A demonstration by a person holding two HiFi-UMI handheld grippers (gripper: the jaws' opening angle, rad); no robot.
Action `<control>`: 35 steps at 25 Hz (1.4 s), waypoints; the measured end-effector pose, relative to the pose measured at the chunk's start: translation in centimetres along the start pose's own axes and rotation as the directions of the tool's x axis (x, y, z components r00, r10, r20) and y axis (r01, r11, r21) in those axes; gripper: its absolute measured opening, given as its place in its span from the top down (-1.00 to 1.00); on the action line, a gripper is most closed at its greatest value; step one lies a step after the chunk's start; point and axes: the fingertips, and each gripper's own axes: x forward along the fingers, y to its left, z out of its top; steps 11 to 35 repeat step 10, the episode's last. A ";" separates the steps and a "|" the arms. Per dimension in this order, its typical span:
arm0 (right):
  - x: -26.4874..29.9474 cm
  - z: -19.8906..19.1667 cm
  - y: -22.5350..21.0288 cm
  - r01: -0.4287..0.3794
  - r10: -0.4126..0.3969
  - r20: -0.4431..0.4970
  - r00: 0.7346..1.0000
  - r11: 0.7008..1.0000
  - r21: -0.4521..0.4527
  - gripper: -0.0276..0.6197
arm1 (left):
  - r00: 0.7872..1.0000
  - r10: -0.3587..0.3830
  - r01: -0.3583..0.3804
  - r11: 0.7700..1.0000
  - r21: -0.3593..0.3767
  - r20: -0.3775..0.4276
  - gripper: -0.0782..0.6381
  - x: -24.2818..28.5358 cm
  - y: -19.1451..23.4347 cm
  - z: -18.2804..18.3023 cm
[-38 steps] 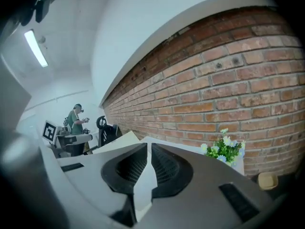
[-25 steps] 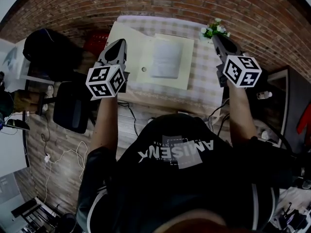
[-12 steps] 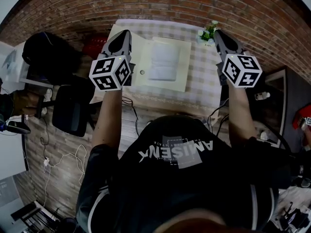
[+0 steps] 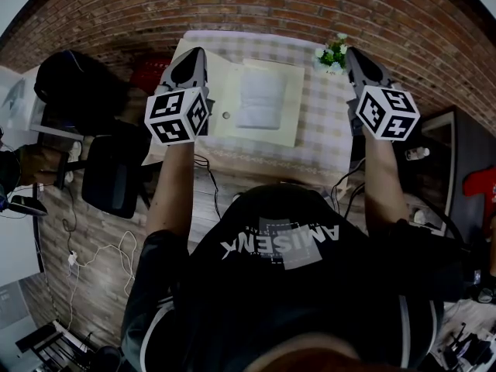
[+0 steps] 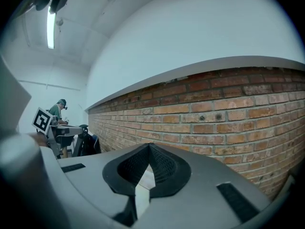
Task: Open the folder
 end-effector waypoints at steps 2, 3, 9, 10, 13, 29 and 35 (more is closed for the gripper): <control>0.1 0.0 -0.1 0.000 0.000 0.003 1.000 1.000 -0.003 0.79 | 1.000 0.007 -0.007 1.000 0.011 0.003 0.74 0.0 0.2 0.2; 0.1 0.0 -0.1 0.000 0.000 0.004 1.000 1.000 -0.003 0.79 | 1.000 0.009 -0.009 1.000 0.015 0.003 0.74 0.0 0.2 0.3; 0.0 0.4 0.5 -0.011 0.011 0.001 1.000 1.000 0.007 0.79 | 0.999 0.038 -0.038 0.999 -0.005 0.014 0.74 -0.6 1.1 0.9; 0.0 0.5 0.6 -0.012 0.012 0.000 1.000 1.000 0.006 0.79 | 0.999 0.039 -0.039 0.999 -0.008 0.014 0.74 -0.6 1.2 0.9; 0.0 0.5 0.6 -0.012 0.012 0.000 1.000 1.000 0.006 0.79 | 0.999 0.039 -0.039 0.999 -0.008 0.014 0.74 -0.6 1.2 0.9; 0.0 0.5 0.6 -0.012 0.012 0.000 1.000 1.000 0.006 0.79 | 0.999 0.039 -0.039 0.999 -0.008 0.014 0.74 -0.6 1.2 0.9; 0.0 0.5 0.6 -0.012 0.012 0.000 1.000 1.000 0.006 0.79 | 0.999 0.039 -0.039 0.999 -0.008 0.014 0.74 -0.6 1.2 0.9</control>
